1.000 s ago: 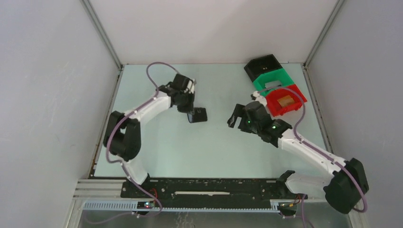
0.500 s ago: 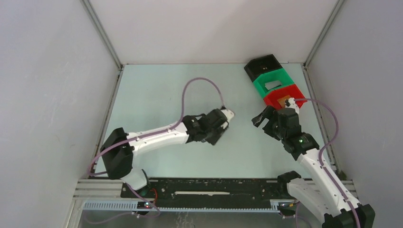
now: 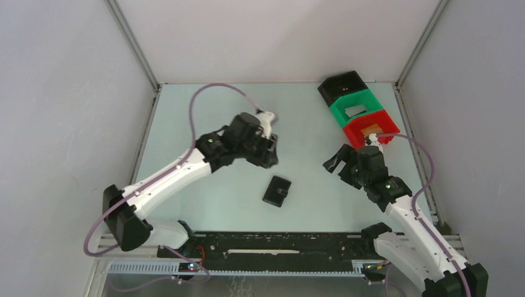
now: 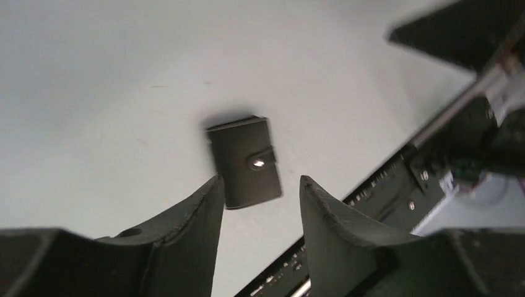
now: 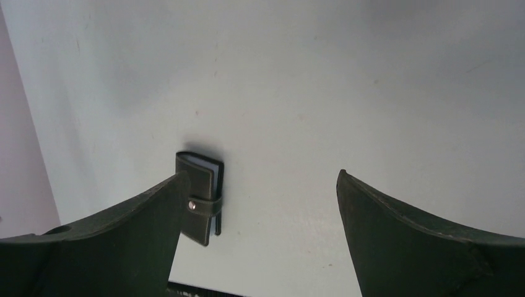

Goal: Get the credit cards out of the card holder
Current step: Move the card holder to the center of the board, then open the card holder at the center of the board.

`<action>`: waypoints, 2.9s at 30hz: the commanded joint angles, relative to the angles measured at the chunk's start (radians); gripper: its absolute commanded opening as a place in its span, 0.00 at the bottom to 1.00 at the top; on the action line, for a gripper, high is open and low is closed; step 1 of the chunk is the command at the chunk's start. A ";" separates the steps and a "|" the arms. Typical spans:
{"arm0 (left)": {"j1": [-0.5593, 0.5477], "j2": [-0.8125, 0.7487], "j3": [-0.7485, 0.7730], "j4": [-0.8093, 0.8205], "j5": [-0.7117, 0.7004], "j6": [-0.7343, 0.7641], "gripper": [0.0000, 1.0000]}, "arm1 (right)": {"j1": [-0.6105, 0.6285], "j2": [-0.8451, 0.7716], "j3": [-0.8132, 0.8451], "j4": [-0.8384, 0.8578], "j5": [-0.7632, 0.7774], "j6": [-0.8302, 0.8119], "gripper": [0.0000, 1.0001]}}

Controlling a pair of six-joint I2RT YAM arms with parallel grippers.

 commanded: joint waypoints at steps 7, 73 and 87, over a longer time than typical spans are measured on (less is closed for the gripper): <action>0.246 0.027 -0.222 0.018 0.089 -0.231 0.49 | 0.477 0.299 0.151 0.028 0.277 0.141 0.89; 0.244 0.117 -0.226 0.050 0.058 -0.290 0.58 | 0.456 0.169 -0.110 0.144 0.237 0.194 0.54; 0.344 0.025 -0.278 0.009 0.018 -0.275 0.58 | 0.480 0.254 -0.100 0.459 -0.050 0.130 0.65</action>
